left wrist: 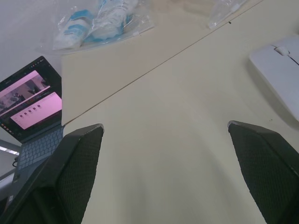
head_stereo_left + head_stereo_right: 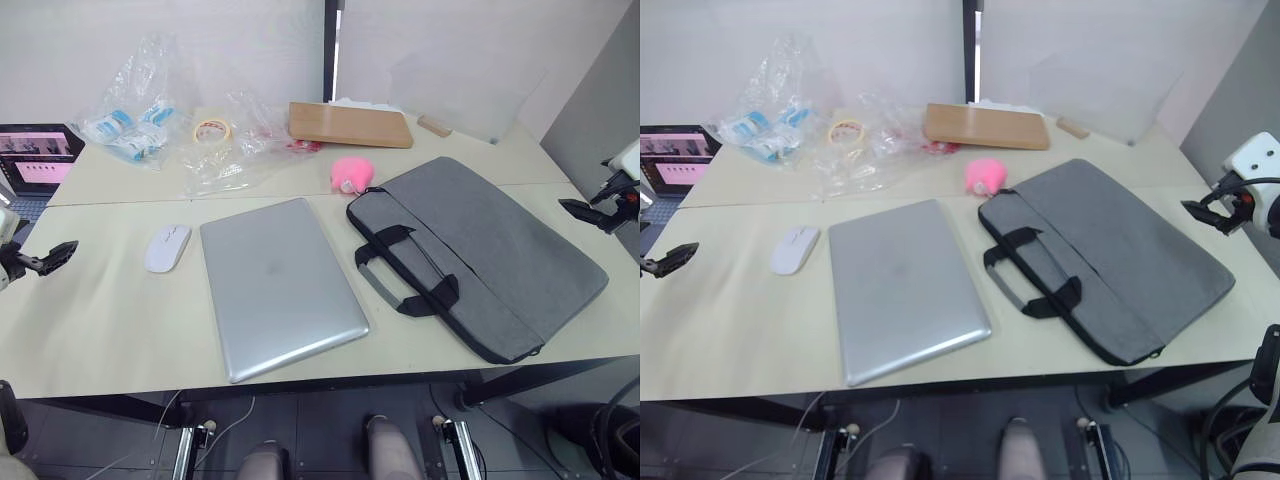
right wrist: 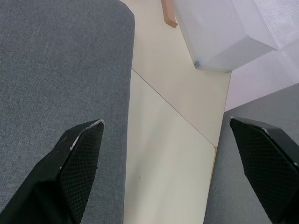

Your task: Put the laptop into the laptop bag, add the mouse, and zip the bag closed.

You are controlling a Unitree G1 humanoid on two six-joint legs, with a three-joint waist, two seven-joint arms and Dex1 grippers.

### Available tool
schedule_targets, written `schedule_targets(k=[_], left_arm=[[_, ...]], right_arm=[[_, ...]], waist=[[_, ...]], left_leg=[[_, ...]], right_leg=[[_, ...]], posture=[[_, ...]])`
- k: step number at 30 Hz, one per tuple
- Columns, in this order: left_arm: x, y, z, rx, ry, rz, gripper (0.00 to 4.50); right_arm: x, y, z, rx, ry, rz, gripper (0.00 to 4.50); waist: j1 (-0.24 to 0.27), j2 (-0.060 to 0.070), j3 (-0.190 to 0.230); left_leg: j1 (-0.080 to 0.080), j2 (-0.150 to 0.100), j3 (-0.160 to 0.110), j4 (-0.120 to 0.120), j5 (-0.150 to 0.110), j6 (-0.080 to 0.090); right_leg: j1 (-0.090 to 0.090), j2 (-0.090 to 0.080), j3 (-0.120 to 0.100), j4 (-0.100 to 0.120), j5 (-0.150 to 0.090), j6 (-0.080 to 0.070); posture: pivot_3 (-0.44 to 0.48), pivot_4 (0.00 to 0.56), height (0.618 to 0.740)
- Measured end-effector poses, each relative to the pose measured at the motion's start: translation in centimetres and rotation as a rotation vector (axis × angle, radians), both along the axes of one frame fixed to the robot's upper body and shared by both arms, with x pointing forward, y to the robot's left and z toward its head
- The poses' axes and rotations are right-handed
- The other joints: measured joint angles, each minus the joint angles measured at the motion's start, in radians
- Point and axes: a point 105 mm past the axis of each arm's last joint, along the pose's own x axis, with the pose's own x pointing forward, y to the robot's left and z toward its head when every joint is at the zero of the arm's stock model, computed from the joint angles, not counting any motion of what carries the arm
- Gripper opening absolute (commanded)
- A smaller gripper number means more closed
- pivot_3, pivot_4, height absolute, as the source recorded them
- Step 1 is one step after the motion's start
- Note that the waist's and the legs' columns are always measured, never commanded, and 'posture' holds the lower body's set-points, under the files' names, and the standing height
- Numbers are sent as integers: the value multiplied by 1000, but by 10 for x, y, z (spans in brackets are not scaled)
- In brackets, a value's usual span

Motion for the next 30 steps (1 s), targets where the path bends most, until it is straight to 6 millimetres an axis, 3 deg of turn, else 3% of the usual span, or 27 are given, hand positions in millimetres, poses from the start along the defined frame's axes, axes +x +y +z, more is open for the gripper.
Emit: schedule_targets(k=[30], left_arm=[[-2, 4, 4, 15, -13, 19, 4479]], right_arm=[[0, 0, 0, 0, 1, -1, 4500]], waist=[[0, 0, 0]], left_leg=[[0, 0, 0, 0, 0, 0]], right_leg=[[0, 0, 0, 0, 0, 0]], posture=[[0, 150, 740]])
